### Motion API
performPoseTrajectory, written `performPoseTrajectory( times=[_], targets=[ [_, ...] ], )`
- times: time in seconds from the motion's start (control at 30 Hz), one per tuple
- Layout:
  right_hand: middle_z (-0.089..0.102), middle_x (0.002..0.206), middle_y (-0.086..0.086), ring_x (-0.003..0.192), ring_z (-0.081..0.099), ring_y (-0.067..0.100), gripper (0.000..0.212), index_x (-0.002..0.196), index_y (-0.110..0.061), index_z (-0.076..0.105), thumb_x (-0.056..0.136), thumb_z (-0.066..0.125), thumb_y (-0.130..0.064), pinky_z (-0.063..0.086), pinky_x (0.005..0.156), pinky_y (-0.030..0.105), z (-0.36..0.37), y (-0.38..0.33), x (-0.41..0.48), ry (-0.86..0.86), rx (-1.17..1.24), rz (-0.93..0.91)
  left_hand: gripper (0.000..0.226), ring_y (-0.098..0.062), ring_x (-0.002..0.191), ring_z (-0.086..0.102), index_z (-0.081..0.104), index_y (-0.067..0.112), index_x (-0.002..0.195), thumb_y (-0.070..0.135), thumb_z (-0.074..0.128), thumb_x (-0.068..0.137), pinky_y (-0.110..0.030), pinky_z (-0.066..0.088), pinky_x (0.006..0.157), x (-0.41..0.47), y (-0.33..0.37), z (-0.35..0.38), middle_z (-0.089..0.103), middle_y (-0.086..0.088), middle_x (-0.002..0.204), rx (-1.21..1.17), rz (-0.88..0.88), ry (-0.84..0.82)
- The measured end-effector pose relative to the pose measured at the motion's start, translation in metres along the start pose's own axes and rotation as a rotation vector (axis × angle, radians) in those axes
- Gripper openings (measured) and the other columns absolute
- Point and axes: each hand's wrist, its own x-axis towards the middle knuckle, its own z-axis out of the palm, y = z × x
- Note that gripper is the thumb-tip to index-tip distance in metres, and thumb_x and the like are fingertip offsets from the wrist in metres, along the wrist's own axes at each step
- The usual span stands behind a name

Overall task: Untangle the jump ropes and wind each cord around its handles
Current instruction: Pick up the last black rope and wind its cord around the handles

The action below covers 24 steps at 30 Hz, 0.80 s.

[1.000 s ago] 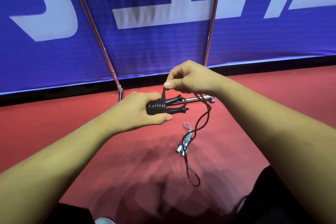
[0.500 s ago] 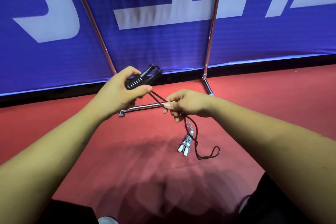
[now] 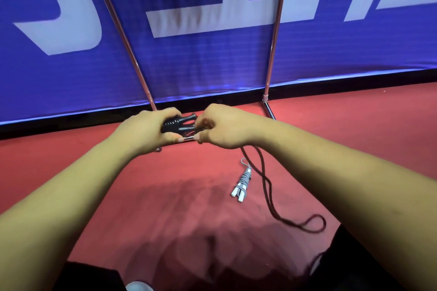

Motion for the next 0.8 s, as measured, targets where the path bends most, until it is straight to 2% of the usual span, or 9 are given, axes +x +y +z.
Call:
performPoseTrajectory(
  times=[0.1, 0.17, 0.3, 0.43, 0.5, 0.6, 0.67, 0.73, 0.8],
  targets=[
    [0.065, 0.075, 0.014, 0.065, 0.054, 0.024, 0.019, 0.083, -0.006, 0.07, 0.091, 0.061, -0.021, 0.043, 0.059, 0.031, -0.011, 0.004, 0.002, 0.092, -0.069, -0.023, 0.05, -0.023, 0.108, 0.061, 0.048, 0.043, 0.128, 0.054, 0.068, 0.083, -0.032, 0.045, 0.076, 0.0, 0.019, 0.006, 0.066, 0.009, 0.118, 0.149, 0.098, -0.05],
    [0.068, 0.08, 0.01, 0.073, 0.059, 0.022, 0.019, 0.084, -0.009, 0.071, 0.092, 0.062, -0.023, 0.046, 0.065, 0.032, -0.018, 0.009, 0.002, 0.155, -0.08, -0.031, 0.053, -0.023, 0.107, 0.06, 0.049, 0.035, 0.133, 0.051, 0.068, 0.085, -0.029, 0.04, 0.073, -0.003, 0.031, 0.005, 0.067, 0.007, 0.113, 0.142, 0.144, -0.071],
    [0.069, 0.08, 0.005, 0.07, 0.056, 0.013, 0.021, 0.085, -0.009, 0.073, 0.092, 0.065, -0.027, 0.041, 0.06, 0.017, -0.027, 0.021, 0.002, 0.237, 0.0, -0.016, 0.031, -0.001, 0.07, 0.056, 0.057, 0.041, 0.1, 0.057, 0.072, 0.078, -0.029, 0.038, 0.062, -0.009, 0.042, 0.004, 0.057, 0.021, 0.066, -0.082, 0.234, -0.12],
    [0.055, 0.058, 0.001, 0.05, 0.042, 0.005, 0.021, 0.083, -0.007, 0.073, 0.091, 0.067, -0.026, 0.035, 0.048, 0.015, -0.032, 0.029, 0.001, 0.235, 0.134, -0.012, 0.026, -0.005, 0.058, 0.049, 0.059, 0.052, 0.084, 0.071, 0.069, 0.068, -0.027, 0.034, 0.054, -0.015, 0.055, 0.002, 0.052, 0.019, 0.057, -0.195, 0.218, -0.071],
    [0.042, 0.047, -0.008, 0.042, 0.034, 0.006, 0.021, 0.084, -0.004, 0.071, 0.091, 0.067, -0.024, 0.031, 0.043, 0.015, -0.034, 0.034, -0.001, 0.22, 0.229, 0.02, 0.036, -0.006, 0.057, 0.048, 0.064, 0.042, 0.091, 0.072, 0.065, 0.071, -0.028, 0.036, 0.055, -0.018, 0.057, 0.002, 0.053, 0.015, 0.059, -0.247, 0.224, -0.024],
    [0.045, 0.053, -0.001, 0.046, 0.035, 0.011, 0.022, 0.085, 0.001, 0.065, 0.089, 0.069, -0.02, 0.029, 0.048, 0.023, -0.033, 0.05, -0.003, 0.186, 0.5, 0.049, 0.044, -0.006, 0.051, 0.046, 0.062, 0.024, 0.089, 0.065, 0.067, 0.073, -0.031, 0.04, 0.055, -0.022, 0.061, 0.003, 0.054, 0.008, 0.06, -0.384, 0.224, 0.015],
    [0.051, 0.055, -0.001, 0.047, 0.036, 0.013, 0.014, 0.088, -0.002, 0.062, 0.089, 0.068, -0.015, 0.028, 0.05, 0.027, -0.029, 0.06, -0.002, 0.148, 0.612, 0.051, 0.033, -0.011, 0.046, 0.049, 0.059, 0.029, 0.099, 0.048, 0.075, 0.077, -0.029, 0.044, 0.05, -0.022, 0.065, 0.001, 0.06, 0.003, 0.061, -0.536, 0.194, 0.034],
    [0.053, 0.054, -0.005, 0.045, 0.038, 0.012, 0.002, 0.091, -0.005, 0.061, 0.091, 0.061, -0.006, 0.027, 0.049, 0.025, -0.023, 0.067, 0.0, 0.102, 0.648, 0.066, 0.045, -0.017, 0.047, 0.05, 0.054, 0.043, 0.12, 0.036, 0.076, 0.082, -0.027, 0.045, 0.046, -0.022, 0.066, 0.0, 0.064, -0.006, 0.065, -0.694, 0.181, 0.014],
    [0.053, 0.055, -0.002, 0.044, 0.041, 0.012, 0.01, 0.086, -0.008, 0.061, 0.094, 0.055, -0.005, 0.028, 0.05, 0.026, -0.015, 0.069, 0.002, 0.054, 0.695, 0.088, 0.054, -0.017, 0.049, 0.049, 0.053, 0.056, 0.128, 0.028, 0.074, 0.086, -0.028, 0.045, 0.046, -0.022, 0.064, -0.001, 0.061, -0.008, 0.065, -0.766, 0.194, 0.021]
  ],
)
